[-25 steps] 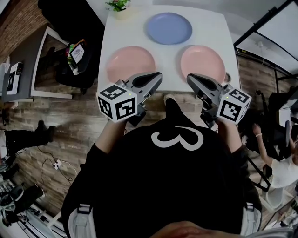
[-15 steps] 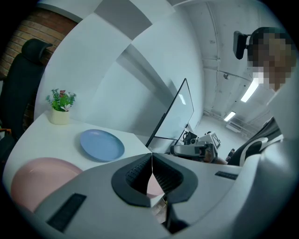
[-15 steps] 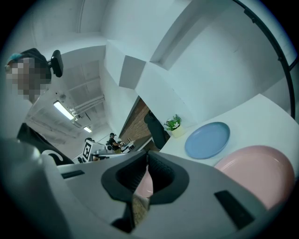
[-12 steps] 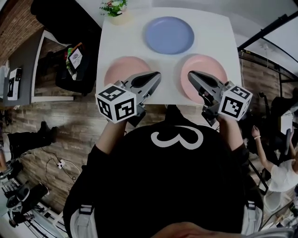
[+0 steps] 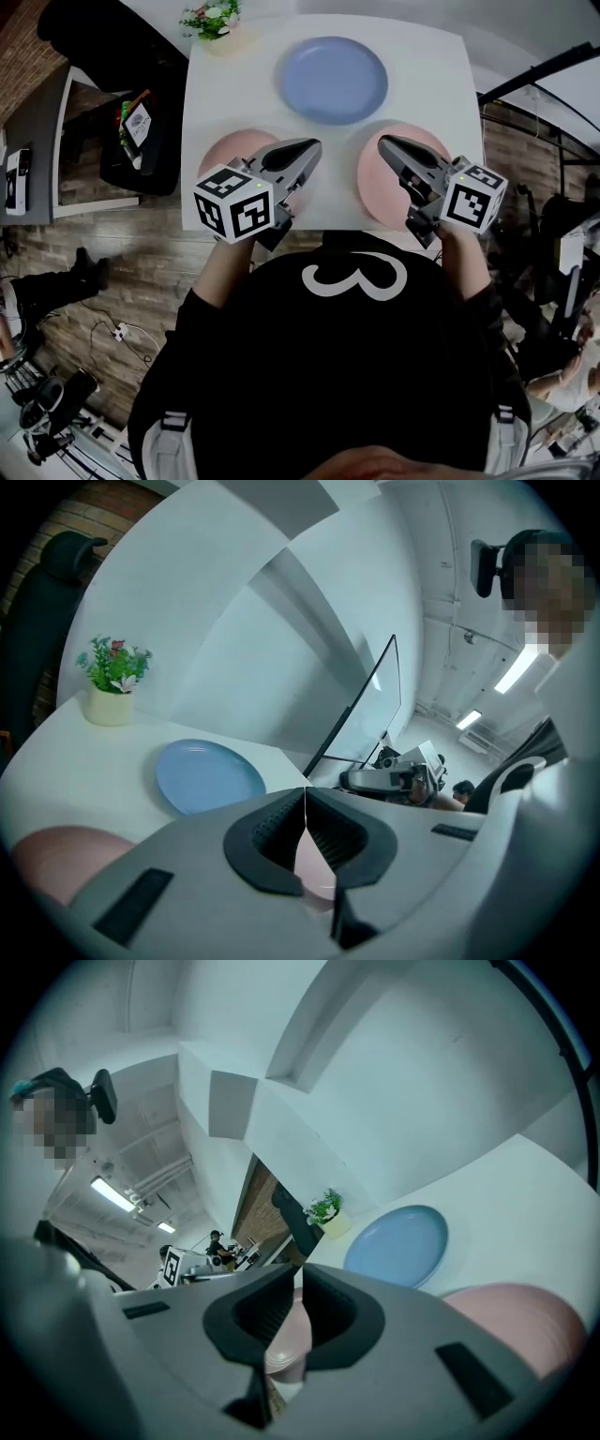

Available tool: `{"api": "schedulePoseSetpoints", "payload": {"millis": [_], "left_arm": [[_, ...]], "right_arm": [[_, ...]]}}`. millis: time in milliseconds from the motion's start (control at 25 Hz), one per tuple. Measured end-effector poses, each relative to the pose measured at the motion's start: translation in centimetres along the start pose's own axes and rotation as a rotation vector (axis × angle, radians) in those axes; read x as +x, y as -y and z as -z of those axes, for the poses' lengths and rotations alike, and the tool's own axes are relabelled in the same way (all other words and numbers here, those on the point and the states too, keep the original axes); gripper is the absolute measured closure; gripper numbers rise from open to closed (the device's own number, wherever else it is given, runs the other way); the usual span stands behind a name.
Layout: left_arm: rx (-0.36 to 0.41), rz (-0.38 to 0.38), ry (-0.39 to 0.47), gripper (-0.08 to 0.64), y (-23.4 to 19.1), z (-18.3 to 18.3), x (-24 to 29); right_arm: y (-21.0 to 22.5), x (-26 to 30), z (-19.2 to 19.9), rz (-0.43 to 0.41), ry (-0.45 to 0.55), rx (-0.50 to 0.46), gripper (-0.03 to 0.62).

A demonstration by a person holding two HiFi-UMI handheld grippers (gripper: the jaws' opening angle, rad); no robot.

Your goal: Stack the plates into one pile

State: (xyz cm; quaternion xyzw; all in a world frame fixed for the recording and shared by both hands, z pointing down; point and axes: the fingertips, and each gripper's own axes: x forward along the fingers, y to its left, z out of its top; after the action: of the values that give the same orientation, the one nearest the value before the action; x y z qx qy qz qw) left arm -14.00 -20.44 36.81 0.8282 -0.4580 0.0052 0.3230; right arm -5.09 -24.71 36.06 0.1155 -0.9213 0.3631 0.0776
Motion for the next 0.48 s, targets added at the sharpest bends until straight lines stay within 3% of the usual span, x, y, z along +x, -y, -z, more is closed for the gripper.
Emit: {"api": "schedulePoseSetpoints", "payload": {"millis": [240,480], "left_arm": [[-0.039,-0.006,-0.024,0.543,-2.2,0.4,1.5],[-0.065,-0.016,-0.047,0.543,-3.9,0.7,2.6]], "right_arm": [[4.0,1.7,-0.1,0.052,-0.047,0.037,0.566],[7.6,2.7,-0.6,0.131,-0.083,0.004,0.565]]}}
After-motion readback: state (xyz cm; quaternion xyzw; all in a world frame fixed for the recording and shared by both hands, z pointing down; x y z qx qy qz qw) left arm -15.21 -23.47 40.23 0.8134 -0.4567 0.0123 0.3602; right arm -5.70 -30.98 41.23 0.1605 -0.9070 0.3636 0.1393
